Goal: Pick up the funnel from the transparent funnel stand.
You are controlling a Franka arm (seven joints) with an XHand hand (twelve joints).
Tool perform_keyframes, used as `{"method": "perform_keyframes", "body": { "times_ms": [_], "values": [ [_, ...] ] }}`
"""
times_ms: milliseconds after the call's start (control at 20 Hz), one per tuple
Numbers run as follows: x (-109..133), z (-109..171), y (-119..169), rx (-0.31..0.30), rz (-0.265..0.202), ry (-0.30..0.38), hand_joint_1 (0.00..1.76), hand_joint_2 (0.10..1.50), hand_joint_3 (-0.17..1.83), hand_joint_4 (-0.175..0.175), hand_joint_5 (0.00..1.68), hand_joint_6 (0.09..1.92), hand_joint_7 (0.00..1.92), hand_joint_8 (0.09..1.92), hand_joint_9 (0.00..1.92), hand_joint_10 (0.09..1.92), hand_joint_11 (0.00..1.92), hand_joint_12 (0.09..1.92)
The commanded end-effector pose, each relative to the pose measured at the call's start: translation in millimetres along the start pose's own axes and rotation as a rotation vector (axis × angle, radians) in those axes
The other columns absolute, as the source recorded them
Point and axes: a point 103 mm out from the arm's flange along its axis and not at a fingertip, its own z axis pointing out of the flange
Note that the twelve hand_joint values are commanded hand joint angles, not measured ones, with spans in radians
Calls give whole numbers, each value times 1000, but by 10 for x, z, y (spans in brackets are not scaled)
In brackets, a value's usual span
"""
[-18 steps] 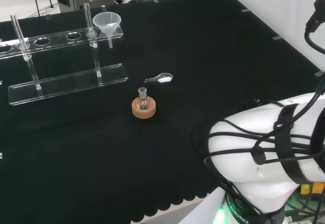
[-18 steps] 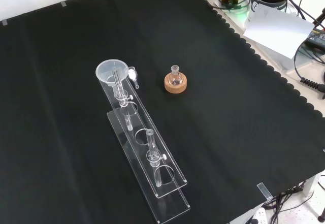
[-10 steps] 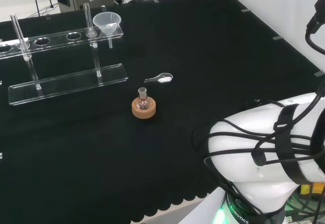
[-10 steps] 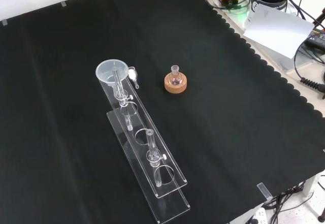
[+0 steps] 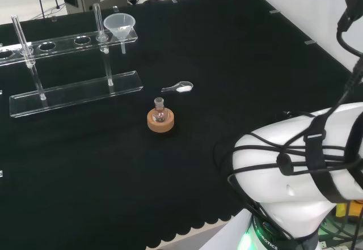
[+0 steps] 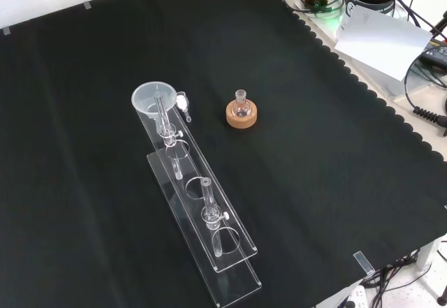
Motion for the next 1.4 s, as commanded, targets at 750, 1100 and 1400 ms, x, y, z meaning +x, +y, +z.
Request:
{"method": "perform_keyframes", "body": {
  "times_ms": [750,1100,1400],
  "values": [
    [179,715,1689,119,-38,-12,0,1191,378,-5,217,87,1,450,169,622,77,1361],
    [417,949,2214,176,-82,-45,0,1191,371,-9,214,87,1,454,166,622,73,1364],
    [699,1145,2425,219,-116,-70,14,1192,341,-14,226,87,23,486,180,638,61,1378]
  ]
}}
